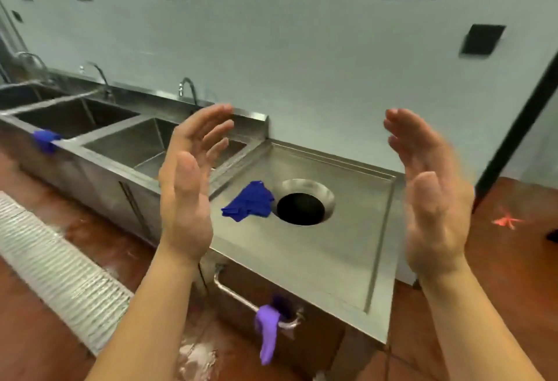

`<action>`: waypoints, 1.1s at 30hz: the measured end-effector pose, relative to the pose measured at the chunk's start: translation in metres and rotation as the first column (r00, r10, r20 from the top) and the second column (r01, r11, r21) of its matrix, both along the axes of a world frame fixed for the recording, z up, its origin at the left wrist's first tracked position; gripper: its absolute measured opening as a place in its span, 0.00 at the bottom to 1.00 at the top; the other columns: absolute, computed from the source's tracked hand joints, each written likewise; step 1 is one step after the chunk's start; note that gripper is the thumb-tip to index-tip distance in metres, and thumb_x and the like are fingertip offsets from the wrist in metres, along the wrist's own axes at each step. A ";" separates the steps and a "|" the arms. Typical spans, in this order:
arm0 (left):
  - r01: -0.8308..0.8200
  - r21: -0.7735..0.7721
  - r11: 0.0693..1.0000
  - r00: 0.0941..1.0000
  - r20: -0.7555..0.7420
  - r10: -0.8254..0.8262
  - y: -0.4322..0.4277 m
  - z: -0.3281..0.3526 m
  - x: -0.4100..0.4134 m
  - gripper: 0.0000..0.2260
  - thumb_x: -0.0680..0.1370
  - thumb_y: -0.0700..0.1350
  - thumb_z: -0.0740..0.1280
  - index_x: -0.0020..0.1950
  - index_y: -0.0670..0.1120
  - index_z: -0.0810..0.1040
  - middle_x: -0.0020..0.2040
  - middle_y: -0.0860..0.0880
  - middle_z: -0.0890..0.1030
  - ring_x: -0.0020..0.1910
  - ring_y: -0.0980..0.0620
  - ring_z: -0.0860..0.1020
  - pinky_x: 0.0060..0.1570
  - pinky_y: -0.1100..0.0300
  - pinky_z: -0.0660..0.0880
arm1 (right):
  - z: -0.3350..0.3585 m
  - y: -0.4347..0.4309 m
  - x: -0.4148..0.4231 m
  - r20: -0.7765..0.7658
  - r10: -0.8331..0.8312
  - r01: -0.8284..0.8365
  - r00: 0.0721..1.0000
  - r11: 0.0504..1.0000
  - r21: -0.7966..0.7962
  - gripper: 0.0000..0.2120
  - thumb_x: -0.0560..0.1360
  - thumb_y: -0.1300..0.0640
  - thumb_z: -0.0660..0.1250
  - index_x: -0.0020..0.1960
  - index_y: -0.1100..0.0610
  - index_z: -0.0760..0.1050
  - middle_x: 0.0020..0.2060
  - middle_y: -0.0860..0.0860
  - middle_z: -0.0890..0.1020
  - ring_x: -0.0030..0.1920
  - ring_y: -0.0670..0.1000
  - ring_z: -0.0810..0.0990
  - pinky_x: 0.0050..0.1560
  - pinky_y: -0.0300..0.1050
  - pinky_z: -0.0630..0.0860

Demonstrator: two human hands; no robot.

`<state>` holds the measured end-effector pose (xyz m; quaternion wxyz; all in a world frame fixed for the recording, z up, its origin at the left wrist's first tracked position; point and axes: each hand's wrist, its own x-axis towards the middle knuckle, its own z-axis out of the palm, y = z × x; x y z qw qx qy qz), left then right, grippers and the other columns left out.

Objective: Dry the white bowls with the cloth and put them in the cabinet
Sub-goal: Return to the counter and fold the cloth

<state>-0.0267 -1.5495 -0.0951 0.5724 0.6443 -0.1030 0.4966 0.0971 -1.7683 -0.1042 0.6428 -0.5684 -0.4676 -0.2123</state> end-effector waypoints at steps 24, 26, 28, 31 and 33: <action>-0.057 -0.014 0.998 0.922 -0.383 0.047 0.316 -0.110 0.273 0.18 0.85 0.50 0.51 0.70 0.54 0.74 0.70 0.49 0.80 0.72 0.46 0.79 0.72 0.51 0.74 | -0.107 0.367 0.261 -0.290 0.121 -0.129 0.949 0.992 -0.008 0.22 0.81 0.57 0.59 0.74 0.61 0.67 0.71 0.59 0.75 0.74 0.61 0.74 0.74 0.61 0.70; -0.023 -0.028 0.999 0.898 -0.440 0.008 0.330 -0.135 0.294 0.17 0.86 0.56 0.55 0.71 0.54 0.74 0.71 0.49 0.80 0.72 0.47 0.78 0.73 0.50 0.74 | -0.131 0.381 0.279 -0.343 0.078 -0.096 0.936 0.995 -0.036 0.22 0.81 0.57 0.59 0.74 0.61 0.68 0.71 0.58 0.75 0.73 0.59 0.75 0.74 0.60 0.70; 0.010 -0.046 0.999 0.869 -0.493 -0.031 0.341 -0.165 0.313 0.24 0.84 0.66 0.56 0.72 0.53 0.73 0.72 0.46 0.79 0.73 0.46 0.78 0.74 0.47 0.73 | -0.161 0.396 0.292 -0.402 0.030 -0.064 0.915 0.995 -0.073 0.22 0.81 0.58 0.60 0.74 0.61 0.68 0.70 0.58 0.76 0.73 0.58 0.75 0.74 0.58 0.70; 0.032 -0.121 0.992 0.815 -0.572 -0.096 0.358 -0.213 0.338 0.28 0.81 0.71 0.57 0.71 0.53 0.74 0.73 0.43 0.78 0.73 0.42 0.77 0.74 0.41 0.72 | -0.213 0.414 0.307 -0.488 -0.073 -0.013 0.870 0.985 -0.171 0.22 0.81 0.57 0.61 0.74 0.58 0.69 0.70 0.57 0.77 0.74 0.54 0.75 0.74 0.56 0.70; 0.034 -0.188 0.982 0.765 -0.628 -0.146 0.369 -0.247 0.355 0.25 0.81 0.71 0.59 0.70 0.56 0.76 0.72 0.45 0.79 0.72 0.44 0.78 0.73 0.42 0.72 | -0.252 0.424 0.315 -0.545 -0.158 0.026 0.823 0.970 -0.241 0.22 0.81 0.55 0.63 0.74 0.55 0.70 0.71 0.55 0.78 0.74 0.52 0.75 0.74 0.56 0.71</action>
